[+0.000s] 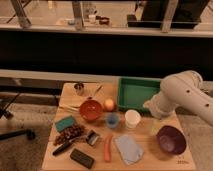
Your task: Place sponge in tray
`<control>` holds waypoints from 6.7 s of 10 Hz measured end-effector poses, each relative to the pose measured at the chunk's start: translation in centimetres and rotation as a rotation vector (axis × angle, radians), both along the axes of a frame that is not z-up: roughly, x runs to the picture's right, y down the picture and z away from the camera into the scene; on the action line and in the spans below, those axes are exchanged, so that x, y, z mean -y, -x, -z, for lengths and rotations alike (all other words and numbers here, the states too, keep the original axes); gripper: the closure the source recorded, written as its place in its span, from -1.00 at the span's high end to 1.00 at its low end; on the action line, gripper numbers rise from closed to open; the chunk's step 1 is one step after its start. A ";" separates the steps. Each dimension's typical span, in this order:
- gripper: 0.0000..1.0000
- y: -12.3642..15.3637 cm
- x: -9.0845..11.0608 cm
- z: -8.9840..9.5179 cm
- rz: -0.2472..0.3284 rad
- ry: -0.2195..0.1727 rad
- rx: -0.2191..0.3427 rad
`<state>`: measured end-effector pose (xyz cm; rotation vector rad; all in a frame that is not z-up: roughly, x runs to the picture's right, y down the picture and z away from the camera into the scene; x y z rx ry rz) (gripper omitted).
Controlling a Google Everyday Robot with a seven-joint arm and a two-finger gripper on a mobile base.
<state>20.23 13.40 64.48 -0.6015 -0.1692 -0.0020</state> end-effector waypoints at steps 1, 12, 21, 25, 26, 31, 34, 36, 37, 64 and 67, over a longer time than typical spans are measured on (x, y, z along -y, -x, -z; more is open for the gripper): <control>0.60 0.7 -0.1 0.4 0.000 0.000 0.013; 0.60 7.9 -2.0 1.8 -0.012 0.026 0.114; 0.60 15.2 -3.4 2.5 -0.020 0.026 0.158; 0.60 17.0 -4.0 2.7 -0.048 0.026 0.164; 0.60 17.4 -4.2 2.7 -0.057 0.026 0.162; 0.60 20.4 -4.6 2.5 -0.123 0.009 0.150; 0.60 22.3 -4.9 2.1 -0.164 -0.001 0.150; 0.60 24.6 -5.5 1.8 -0.174 -0.006 0.163; 0.60 25.6 -5.8 1.7 -0.174 -0.008 0.170; 0.60 44.6 -6.2 -7.0 -0.296 0.027 0.199; 0.60 45.8 -6.1 -8.2 -0.329 0.032 0.193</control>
